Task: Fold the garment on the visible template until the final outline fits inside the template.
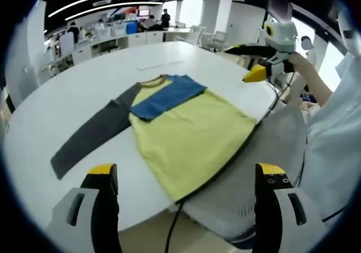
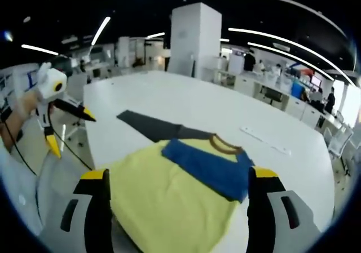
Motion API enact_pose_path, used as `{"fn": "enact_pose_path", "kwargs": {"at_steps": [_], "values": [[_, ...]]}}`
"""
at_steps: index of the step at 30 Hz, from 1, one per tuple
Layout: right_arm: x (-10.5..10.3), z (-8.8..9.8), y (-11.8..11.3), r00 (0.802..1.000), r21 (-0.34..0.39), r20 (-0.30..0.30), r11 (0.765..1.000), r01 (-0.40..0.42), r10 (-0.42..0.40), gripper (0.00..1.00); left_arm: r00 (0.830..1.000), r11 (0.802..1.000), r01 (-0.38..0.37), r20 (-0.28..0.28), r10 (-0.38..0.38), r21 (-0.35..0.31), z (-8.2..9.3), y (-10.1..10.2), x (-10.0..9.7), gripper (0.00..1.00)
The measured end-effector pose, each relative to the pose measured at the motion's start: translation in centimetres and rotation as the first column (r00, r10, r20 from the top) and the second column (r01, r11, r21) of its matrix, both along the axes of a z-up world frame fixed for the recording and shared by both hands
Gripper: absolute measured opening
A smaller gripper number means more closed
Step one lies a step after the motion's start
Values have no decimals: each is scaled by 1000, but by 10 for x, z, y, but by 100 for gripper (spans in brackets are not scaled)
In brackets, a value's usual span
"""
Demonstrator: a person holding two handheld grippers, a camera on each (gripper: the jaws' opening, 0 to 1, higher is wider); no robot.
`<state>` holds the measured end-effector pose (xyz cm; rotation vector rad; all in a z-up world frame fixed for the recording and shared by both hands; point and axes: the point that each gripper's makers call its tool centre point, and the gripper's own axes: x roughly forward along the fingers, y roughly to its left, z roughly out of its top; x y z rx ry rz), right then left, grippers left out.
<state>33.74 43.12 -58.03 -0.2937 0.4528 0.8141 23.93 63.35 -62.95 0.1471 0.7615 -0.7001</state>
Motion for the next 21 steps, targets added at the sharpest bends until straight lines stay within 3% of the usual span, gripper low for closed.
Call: {"fn": "enact_pose_path", "kwargs": {"at_steps": [21], "values": [[-39, -19, -22, 997, -30, -71, 999, 33, -35, 100, 1000, 1000, 15, 4, -15, 1, 3, -3, 1, 99]]}}
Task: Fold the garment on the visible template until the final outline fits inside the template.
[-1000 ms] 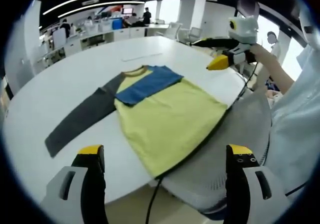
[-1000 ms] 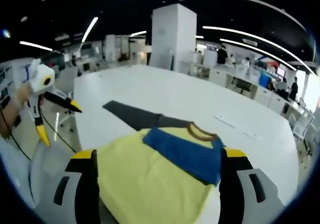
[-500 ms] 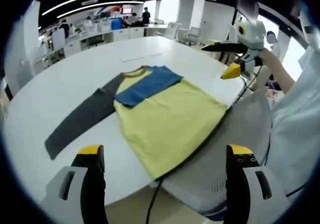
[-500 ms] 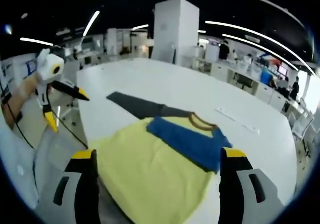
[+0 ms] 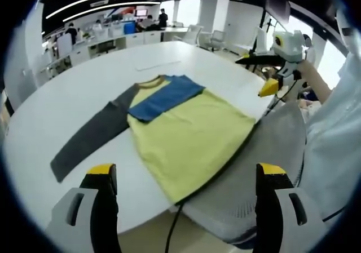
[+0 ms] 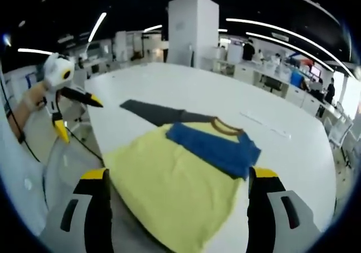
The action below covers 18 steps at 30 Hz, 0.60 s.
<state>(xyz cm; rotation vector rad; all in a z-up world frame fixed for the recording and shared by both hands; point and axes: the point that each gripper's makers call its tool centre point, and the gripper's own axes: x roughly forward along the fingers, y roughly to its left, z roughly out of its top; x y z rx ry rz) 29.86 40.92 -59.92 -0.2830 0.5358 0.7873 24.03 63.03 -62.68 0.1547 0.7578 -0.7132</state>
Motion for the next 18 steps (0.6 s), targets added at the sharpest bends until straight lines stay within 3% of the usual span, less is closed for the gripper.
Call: {"fn": "enact_pose_path", "kwargs": {"at_steps": [18], "values": [[-20, -12, -14, 998, -19, -46, 999, 34, -35, 100, 1000, 1000, -2, -7, 2, -7, -4, -1, 0, 99]]}}
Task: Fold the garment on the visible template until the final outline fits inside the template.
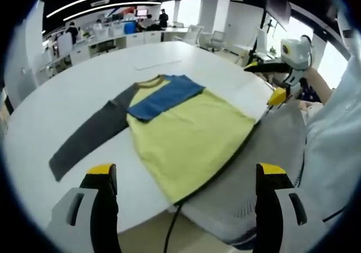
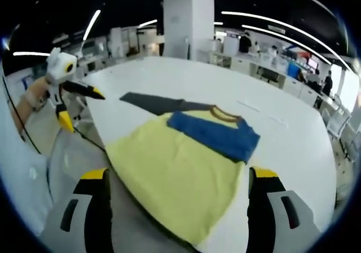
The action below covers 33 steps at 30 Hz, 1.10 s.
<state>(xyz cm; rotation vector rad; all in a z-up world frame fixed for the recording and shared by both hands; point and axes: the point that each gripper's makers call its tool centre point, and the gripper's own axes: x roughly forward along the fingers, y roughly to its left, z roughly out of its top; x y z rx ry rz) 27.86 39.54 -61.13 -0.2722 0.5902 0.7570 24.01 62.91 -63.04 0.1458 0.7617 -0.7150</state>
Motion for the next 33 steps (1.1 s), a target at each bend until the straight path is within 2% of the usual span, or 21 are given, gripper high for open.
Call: {"fn": "enact_pose_path", "kwargs": {"at_steps": [3, 5, 20, 25, 29, 33], "values": [[-1, -2, 0, 1000, 7, -13, 1000, 10, -9, 100, 1000, 1000, 1, -4, -1, 3, -1, 1, 0, 99], [-2, -1, 2, 999, 38, -30, 999, 15, -14, 100, 1000, 1000, 2, -7, -2, 3, -2, 1, -1, 99], [-6, -8, -6, 999, -14, -31, 1000, 25, -26, 100, 1000, 1000, -6, -7, 6, 3, -3, 2, -1, 99], [-8, -6, -2, 998, 31, -55, 999, 24, -22, 100, 1000, 1000, -3, -11, 3, 4, -4, 2, -2, 99], [-9, -9, -3, 999, 4, -49, 1000, 23, -23, 100, 1000, 1000, -8, -7, 8, 1, -3, 3, -2, 99], [-10, -9, -2, 999, 13, -51, 1000, 21, -21, 100, 1000, 1000, -13, -6, 13, 6, -4, 5, -2, 99]]}}
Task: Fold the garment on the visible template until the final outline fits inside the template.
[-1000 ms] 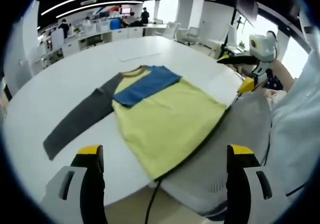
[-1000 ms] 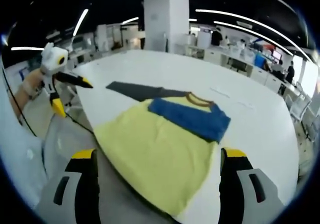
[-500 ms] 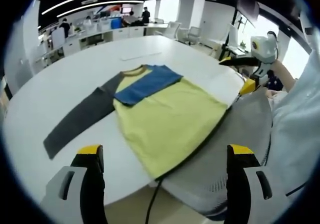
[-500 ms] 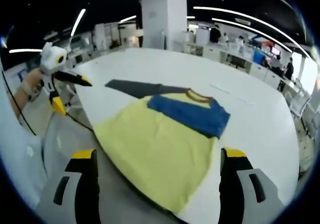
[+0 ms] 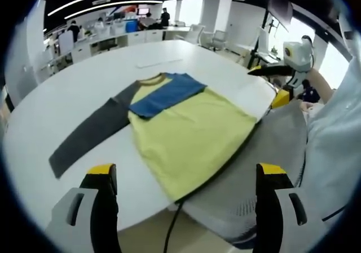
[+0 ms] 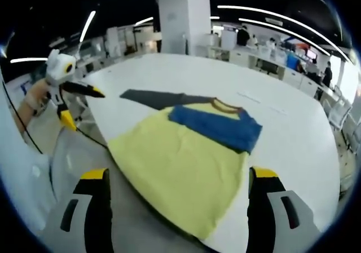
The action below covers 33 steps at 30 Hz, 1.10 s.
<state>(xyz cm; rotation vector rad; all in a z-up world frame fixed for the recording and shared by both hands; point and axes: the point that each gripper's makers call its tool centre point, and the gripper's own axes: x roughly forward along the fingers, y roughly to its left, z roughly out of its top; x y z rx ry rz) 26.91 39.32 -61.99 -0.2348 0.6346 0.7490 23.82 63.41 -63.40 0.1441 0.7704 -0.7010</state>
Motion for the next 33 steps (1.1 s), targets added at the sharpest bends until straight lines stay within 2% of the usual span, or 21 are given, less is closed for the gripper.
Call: {"fn": "enact_pose_path", "kwargs": {"at_steps": [14, 33], "values": [[-2, -4, 2, 1000, -14, -20, 1000, -16, 16, 100, 1000, 1000, -14, 9, 14, 7, 1, 7, 5, 99], [-2, -8, 1, 999, -11, -30, 1000, -16, 16, 100, 998, 998, -60, 3, 60, 27, -5, 32, 13, 98]]}}
